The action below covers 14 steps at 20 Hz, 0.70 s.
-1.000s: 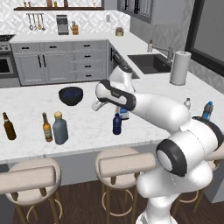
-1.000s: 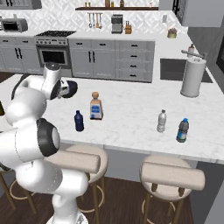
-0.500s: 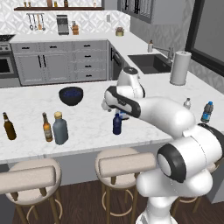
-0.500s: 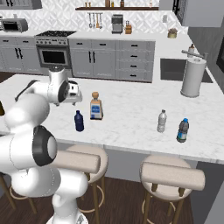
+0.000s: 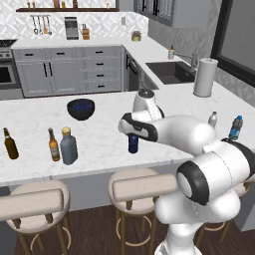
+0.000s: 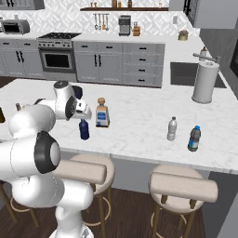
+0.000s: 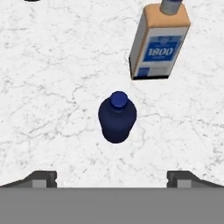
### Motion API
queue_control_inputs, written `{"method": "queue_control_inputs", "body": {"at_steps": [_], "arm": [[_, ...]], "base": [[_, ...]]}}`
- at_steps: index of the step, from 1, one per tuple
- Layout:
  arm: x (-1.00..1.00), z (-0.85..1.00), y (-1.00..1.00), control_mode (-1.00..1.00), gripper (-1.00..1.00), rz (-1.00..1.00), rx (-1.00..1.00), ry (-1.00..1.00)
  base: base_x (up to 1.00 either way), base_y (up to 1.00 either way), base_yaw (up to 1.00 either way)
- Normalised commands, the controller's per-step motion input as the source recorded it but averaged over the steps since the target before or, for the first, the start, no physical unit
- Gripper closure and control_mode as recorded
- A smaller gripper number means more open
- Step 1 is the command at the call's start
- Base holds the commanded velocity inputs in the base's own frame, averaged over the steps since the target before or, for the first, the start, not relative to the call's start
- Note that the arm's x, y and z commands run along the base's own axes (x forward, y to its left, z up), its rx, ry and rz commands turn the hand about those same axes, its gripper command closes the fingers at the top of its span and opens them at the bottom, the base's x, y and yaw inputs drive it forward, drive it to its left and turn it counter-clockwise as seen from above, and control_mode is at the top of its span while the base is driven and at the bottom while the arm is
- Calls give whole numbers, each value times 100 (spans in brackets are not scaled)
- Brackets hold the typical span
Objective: Move the plastic bottles in the middle to the plastics group, and the glass bottles in the middle to the glass group.
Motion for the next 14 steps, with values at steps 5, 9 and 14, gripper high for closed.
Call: {"method": "queue_control_inputs", "body": {"at_steps": [5, 9, 14], "arm": [[28, -29, -14, -100, -100, 0, 5, 1], [23, -26, -6, -100, -100, 0, 7, 0], [22, -20, 0, -100, -100, 0, 3, 0]], "base": [[0, 0, 0], [0, 0, 0], [0, 0, 0]]}}
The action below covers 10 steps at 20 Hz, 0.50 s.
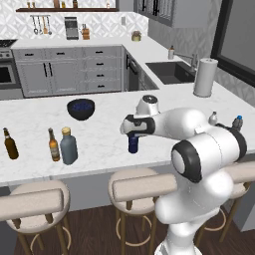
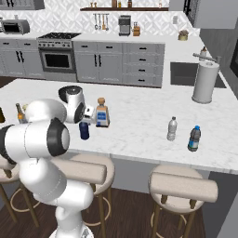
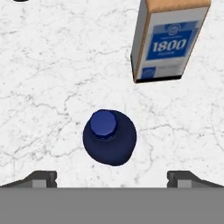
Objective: Move the plastic bottles in the middle to the plastics group, and the glass bottles in the middle to the glass group.
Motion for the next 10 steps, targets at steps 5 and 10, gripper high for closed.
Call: {"method": "queue_control_inputs", "body": {"at_steps": [5, 10], "arm": [[17, -15, -1, -100, -100, 0, 0, 0], [5, -2, 0, -100, -100, 0, 0, -7]], "base": [[0, 0, 0], [0, 0, 0]]}}
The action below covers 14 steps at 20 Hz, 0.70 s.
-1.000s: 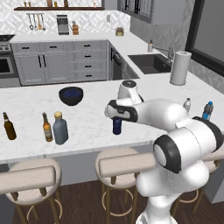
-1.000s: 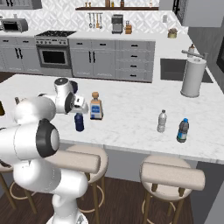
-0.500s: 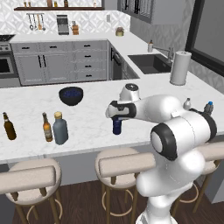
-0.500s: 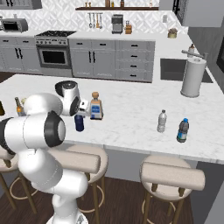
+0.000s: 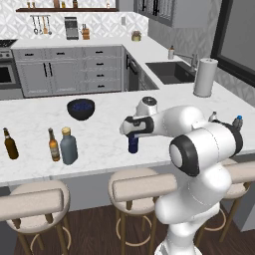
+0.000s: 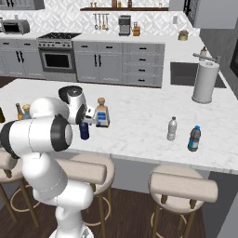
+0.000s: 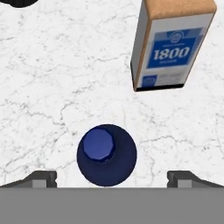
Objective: Move the plastic bottles in the middle to the plastics group, and the glass bottles in the middle to the glass group.
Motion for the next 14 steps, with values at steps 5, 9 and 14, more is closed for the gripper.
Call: {"method": "queue_control_inputs", "body": {"at_steps": [5, 9, 14], "arm": [[2, -1, 0, -100, -100, 0, 0, -9], [0, -8, 0, -100, -100, 0, 0, -11], [2, -2, 1, -100, -100, 0, 0, -6]], "base": [[0, 0, 0], [0, 0, 0], [0, 0, 0]]}}
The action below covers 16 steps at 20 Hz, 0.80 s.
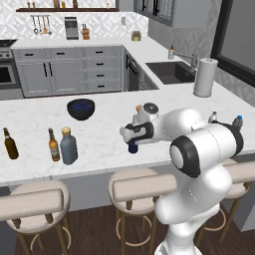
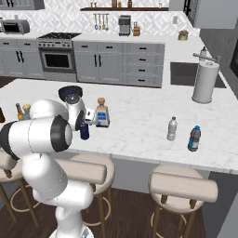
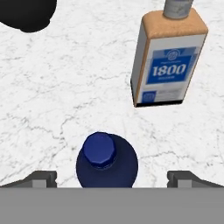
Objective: Move the plastic bottles in the middle to the plastics group, and the glass bottles in the middle to the glass group.
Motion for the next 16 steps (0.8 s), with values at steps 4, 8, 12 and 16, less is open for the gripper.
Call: {"method": "queue_control_inputs", "body": {"at_steps": [4, 8, 12, 16], "arm": [[9, 0, 0, -100, -100, 0, 0, 0], [15, 0, 0, -100, -100, 0, 0, 0], [12, 0, 0, -100, -100, 0, 0, 0], [4, -1, 0, -100, -100, 0, 0, 0]], "base": [[0, 0, 0], [0, 0, 0], [0, 0, 0], [0, 0, 0]]}}
